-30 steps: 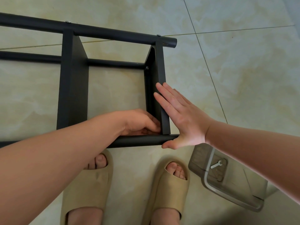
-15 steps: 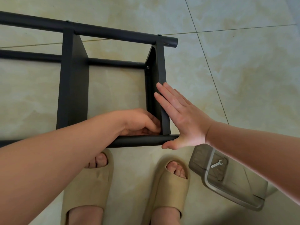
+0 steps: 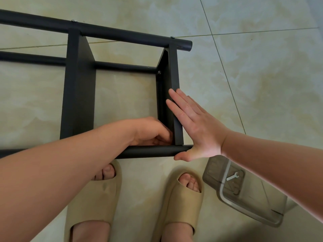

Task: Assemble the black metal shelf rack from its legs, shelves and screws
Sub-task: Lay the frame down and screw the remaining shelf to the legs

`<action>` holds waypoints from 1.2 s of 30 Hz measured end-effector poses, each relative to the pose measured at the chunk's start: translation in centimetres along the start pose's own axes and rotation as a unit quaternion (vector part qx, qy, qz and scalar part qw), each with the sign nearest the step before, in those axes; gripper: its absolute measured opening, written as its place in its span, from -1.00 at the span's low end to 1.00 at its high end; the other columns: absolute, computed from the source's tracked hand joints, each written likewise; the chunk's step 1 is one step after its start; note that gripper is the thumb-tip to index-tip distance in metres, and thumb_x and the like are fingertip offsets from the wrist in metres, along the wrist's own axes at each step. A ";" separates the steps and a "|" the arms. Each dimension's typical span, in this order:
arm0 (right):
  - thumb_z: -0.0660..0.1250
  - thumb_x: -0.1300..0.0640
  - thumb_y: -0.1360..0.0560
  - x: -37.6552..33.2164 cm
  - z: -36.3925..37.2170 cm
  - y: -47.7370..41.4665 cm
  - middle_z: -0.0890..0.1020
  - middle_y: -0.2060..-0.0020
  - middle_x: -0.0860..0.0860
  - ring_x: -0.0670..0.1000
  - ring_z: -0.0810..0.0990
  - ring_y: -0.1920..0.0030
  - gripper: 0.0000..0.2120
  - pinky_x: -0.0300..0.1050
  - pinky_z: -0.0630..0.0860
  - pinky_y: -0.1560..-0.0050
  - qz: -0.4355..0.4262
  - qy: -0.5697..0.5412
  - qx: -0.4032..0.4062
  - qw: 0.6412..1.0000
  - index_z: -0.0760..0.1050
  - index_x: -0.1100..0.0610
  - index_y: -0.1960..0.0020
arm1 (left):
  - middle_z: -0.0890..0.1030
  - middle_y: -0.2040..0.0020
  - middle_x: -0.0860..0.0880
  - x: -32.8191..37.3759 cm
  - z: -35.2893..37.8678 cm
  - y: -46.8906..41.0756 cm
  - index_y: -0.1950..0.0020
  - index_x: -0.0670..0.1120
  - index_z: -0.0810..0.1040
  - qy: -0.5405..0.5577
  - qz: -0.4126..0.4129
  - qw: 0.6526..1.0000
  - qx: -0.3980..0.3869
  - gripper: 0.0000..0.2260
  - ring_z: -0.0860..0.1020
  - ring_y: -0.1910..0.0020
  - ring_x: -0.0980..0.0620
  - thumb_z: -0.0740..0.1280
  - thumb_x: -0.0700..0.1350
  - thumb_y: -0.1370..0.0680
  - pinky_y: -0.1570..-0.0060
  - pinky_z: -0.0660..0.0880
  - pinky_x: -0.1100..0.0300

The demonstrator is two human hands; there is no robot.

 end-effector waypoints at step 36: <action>0.30 -0.50 -0.28 0.0 0.1 0.0 -0.18 -0.64 0.13 0.14 -0.23 -0.63 0.23 0.23 0.02 -0.59 -0.004 -0.005 0.001 1.000 -0.15 0.15 -0.65 | 0.65 0.12 -0.21 0.1 0.5 -0.2 0.10 -0.22 0.63 -0.021 -0.001 1.000 0.012 -0.91 0.62 0.08 -0.14 0.34 -0.35 -0.52 -0.20 0.53 -0.07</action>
Point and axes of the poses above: each hand's wrist, its own y-axis away from the middle knuckle, its own z-axis out of the palm, x = y × z, the point moved 1 cm from there along -y, towards the middle knuckle
